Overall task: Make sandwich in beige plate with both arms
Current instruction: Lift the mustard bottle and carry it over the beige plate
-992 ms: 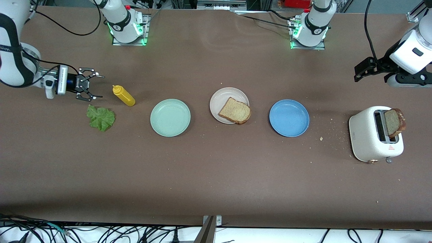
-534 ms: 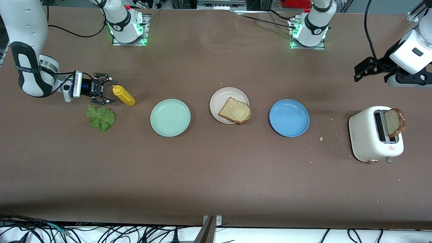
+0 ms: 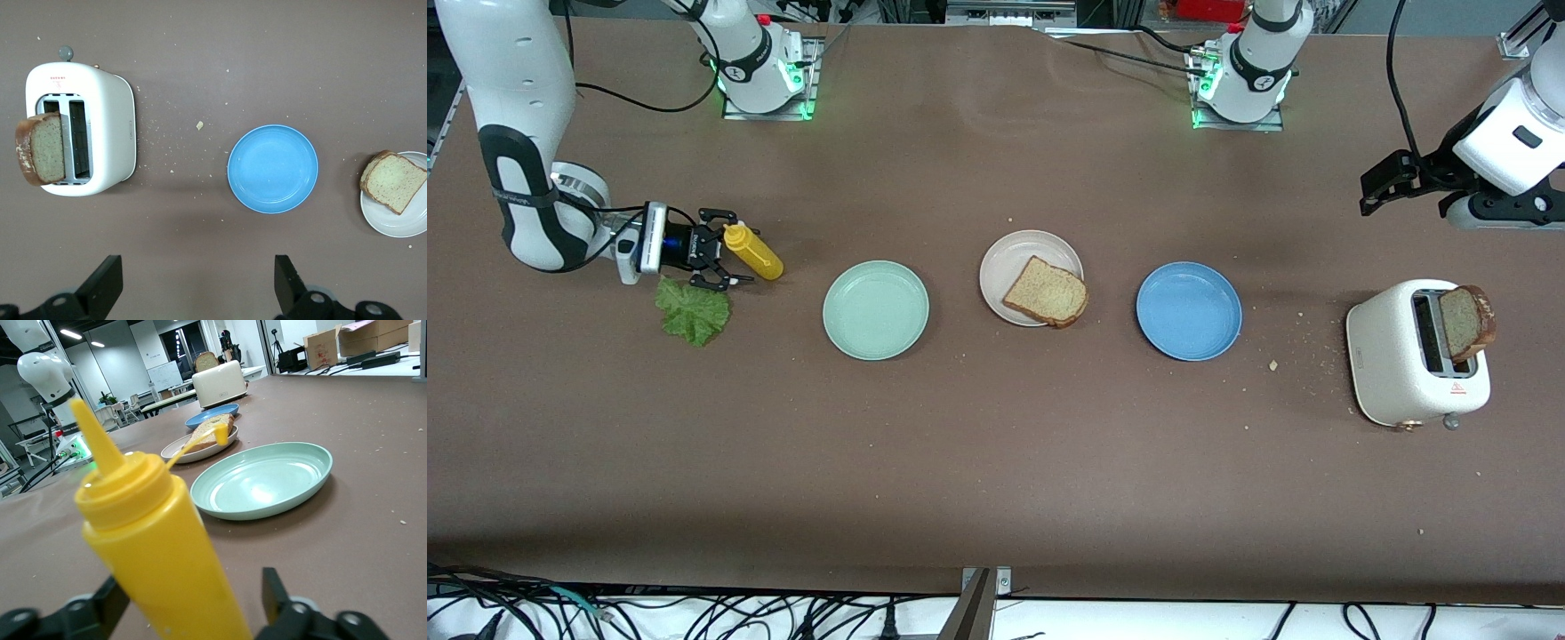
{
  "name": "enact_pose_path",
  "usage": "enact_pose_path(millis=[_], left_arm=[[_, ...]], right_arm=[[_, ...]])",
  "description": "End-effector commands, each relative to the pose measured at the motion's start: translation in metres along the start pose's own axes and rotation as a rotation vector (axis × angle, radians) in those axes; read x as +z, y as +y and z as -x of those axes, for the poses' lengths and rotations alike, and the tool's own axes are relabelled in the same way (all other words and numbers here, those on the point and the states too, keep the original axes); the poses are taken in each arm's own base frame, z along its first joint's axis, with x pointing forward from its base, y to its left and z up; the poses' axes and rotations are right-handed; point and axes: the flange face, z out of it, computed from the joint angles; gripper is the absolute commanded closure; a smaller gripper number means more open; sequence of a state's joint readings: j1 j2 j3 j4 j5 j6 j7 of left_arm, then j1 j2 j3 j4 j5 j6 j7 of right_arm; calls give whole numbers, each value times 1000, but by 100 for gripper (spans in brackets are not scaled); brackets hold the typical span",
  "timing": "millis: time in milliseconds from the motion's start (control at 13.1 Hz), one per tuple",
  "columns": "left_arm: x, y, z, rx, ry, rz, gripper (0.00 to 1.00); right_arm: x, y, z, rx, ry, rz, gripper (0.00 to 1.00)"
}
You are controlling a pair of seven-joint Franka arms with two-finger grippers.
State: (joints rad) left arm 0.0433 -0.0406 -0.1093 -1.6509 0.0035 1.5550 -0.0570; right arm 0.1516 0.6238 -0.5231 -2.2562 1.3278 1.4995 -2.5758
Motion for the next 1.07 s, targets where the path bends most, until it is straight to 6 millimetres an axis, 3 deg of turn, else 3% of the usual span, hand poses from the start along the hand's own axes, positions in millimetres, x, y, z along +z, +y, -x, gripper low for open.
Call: enact_pose_path(millis=[0, 229, 534, 763, 916, 992], left_arm=[[-1, 0, 3, -1, -2, 1, 0], [-1, 1, 3, 0, -2, 0, 0], [-1, 1, 3, 0, -2, 0, 0], [-1, 0, 3, -1, -2, 1, 0], [-1, 1, 3, 0, -2, 0, 0], [-1, 1, 3, 0, -2, 0, 0]], right_arm=[[6, 11, 1, -23, -14, 12, 100], [21, 33, -31, -47, -77, 14, 100], [47, 71, -121, -87, -229, 77, 100], [99, 96, -190, -130, -362, 141, 100], [132, 102, -224, -151, -456, 198, 100], [158, 99, -244, -159, -512, 228, 100]])
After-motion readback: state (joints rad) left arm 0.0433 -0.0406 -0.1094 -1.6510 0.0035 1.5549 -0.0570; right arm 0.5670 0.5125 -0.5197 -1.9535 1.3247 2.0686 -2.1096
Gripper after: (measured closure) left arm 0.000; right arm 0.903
